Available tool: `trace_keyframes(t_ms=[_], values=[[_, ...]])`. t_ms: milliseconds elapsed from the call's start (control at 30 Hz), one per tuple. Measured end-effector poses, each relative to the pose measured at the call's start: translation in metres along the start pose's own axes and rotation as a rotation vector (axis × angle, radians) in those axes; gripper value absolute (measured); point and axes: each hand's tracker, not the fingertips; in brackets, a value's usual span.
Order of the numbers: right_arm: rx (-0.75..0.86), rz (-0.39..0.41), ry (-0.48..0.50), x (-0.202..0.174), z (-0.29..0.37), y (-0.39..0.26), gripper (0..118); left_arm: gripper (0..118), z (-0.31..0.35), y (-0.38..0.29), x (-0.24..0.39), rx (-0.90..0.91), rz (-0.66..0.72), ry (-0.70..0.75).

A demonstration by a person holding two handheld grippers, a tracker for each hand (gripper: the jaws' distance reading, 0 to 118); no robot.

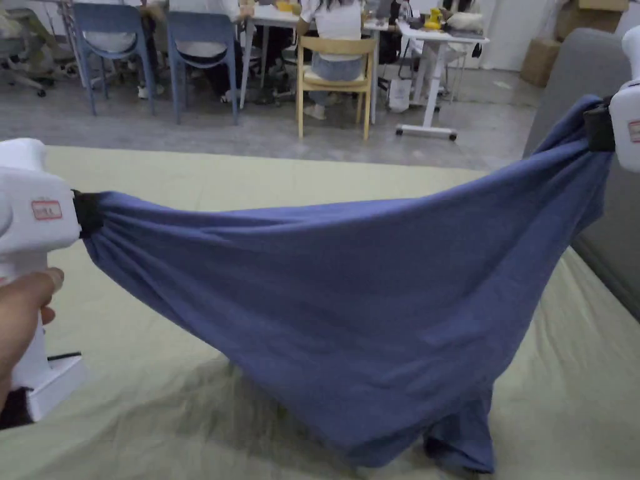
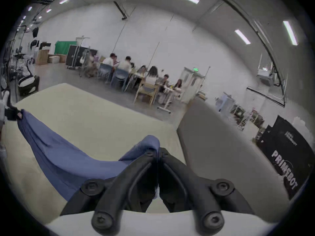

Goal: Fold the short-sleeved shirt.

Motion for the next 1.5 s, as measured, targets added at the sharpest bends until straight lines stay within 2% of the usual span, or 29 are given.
trace_keyframes(t_ms=[133, 167, 267, 367, 467, 633, 733, 933, 1100, 1333, 1500], values=[[-0.024, -0.03, -0.014, 0.021, -0.019, 0.05, 4, 1, -0.001, 0.08, 0.008, 0.067, -0.033, 0.006], [-0.029, -0.034, -0.026, 0.027, -0.027, 0.061, 4, 1, -0.004, 0.105, 0.016, 0.085, -0.101, 0.051], [-0.048, -0.056, -0.023, 0.031, -0.045, 0.093, 4, 1, -0.009, 0.153, 0.027, 0.121, -0.179, 0.097], [-0.051, -0.042, -0.041, 0.03, -0.056, 0.127, 4, 1, -0.01, 0.194, 0.034, 0.143, -0.223, 0.142], [-0.054, -0.053, -0.043, 0.032, -0.071, 0.156, 4, 1, -0.005, 0.219, 0.041, 0.174, -0.275, 0.173], [-0.051, -0.04, -0.045, 0.034, -0.095, 0.192, 4, 1, 0.004, 0.235, 0.044, 0.201, -0.263, 0.187], [-0.039, -0.078, -0.035, 0.035, -0.105, 0.198, 4, 1, -0.011, 0.237, 0.04, 0.209, -0.268, 0.193], [-0.045, -0.082, -0.007, 0.017, -0.145, 0.177, 4, 1, -0.063, 0.213, 0.037, 0.127, -0.283, 0.184], [-0.136, -0.083, 0.019, -0.014, -0.192, 0.121, 4, 1, -0.13, 0.177, 0.024, 0.008, -0.252, 0.176], [-0.311, -0.099, 0.099, -0.071, -0.263, 0.002, 4, 1, -0.182, 0.056, 0.031, -0.2, -0.258, 0.19], [-0.467, -0.127, 0.144, -0.107, -0.261, -0.094, 5, 1, -0.219, -0.037, 0.014, -0.361, -0.248, 0.173]])
